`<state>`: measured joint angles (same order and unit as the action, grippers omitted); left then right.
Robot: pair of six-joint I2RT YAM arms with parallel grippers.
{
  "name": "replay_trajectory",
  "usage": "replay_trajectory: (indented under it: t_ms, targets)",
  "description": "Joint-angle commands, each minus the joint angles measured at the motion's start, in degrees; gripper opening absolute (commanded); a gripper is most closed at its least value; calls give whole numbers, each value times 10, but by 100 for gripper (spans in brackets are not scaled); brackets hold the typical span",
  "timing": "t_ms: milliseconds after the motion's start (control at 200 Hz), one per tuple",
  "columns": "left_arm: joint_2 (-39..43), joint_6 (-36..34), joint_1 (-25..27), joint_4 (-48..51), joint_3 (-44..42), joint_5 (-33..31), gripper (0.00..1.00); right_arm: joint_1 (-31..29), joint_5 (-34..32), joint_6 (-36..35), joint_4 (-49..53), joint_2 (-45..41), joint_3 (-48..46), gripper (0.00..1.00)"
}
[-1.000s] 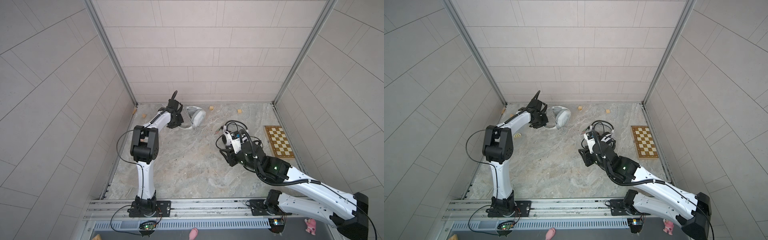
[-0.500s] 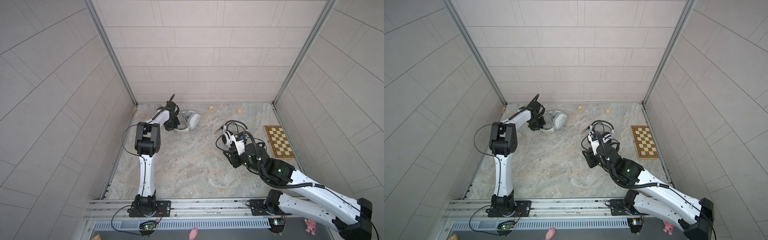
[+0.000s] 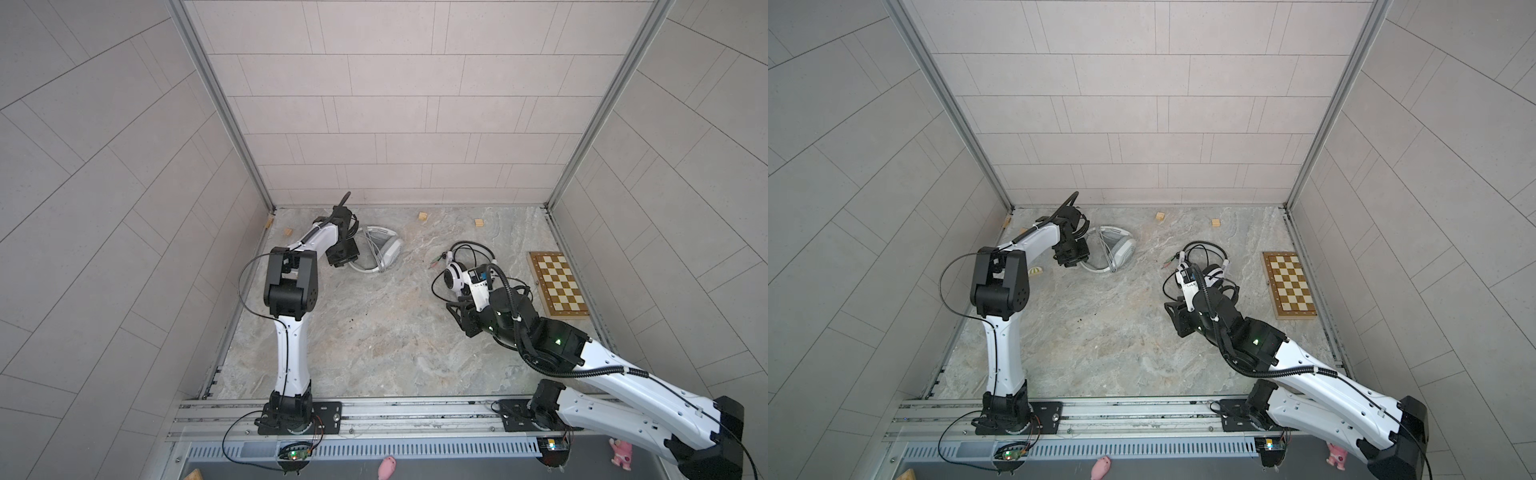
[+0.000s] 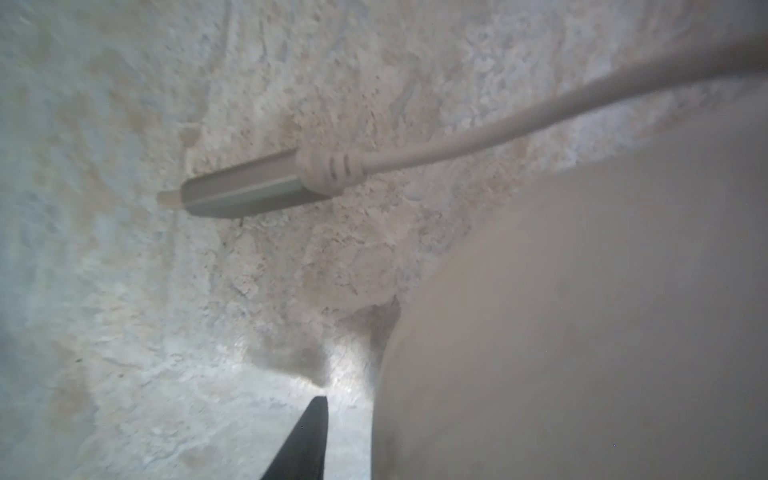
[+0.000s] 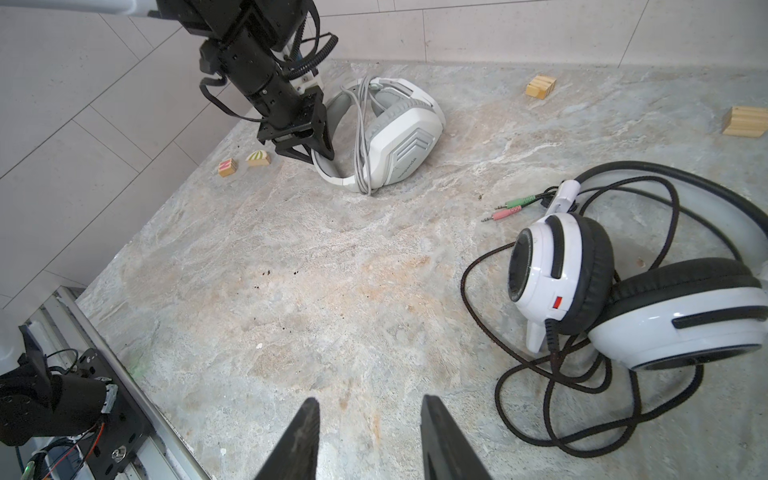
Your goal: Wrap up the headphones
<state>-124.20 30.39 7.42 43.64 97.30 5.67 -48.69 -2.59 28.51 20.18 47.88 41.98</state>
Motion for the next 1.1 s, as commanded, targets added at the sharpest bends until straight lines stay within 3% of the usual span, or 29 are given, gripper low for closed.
replay_trajectory:
  t_ms: [0,155,325,465,831,1096]
  targets:
    - [46,-6,1,24,-10,-21,48,1,-3,4,0,-11,-4,42]
    - [99,-14,1,47,-18,-46,61,4,-6,3,5,-15,-10,42]
    - [161,-20,-1,58,-31,-43,62,22,-7,0,14,-16,-16,42]
    - [241,-18,5,11,-102,-7,61,53,-1,-6,28,-19,-16,42]
    - [453,-19,51,-120,-317,37,61,236,41,-27,71,-11,-16,43]
    - [485,-21,174,-176,-384,32,61,364,132,-37,61,77,7,46]
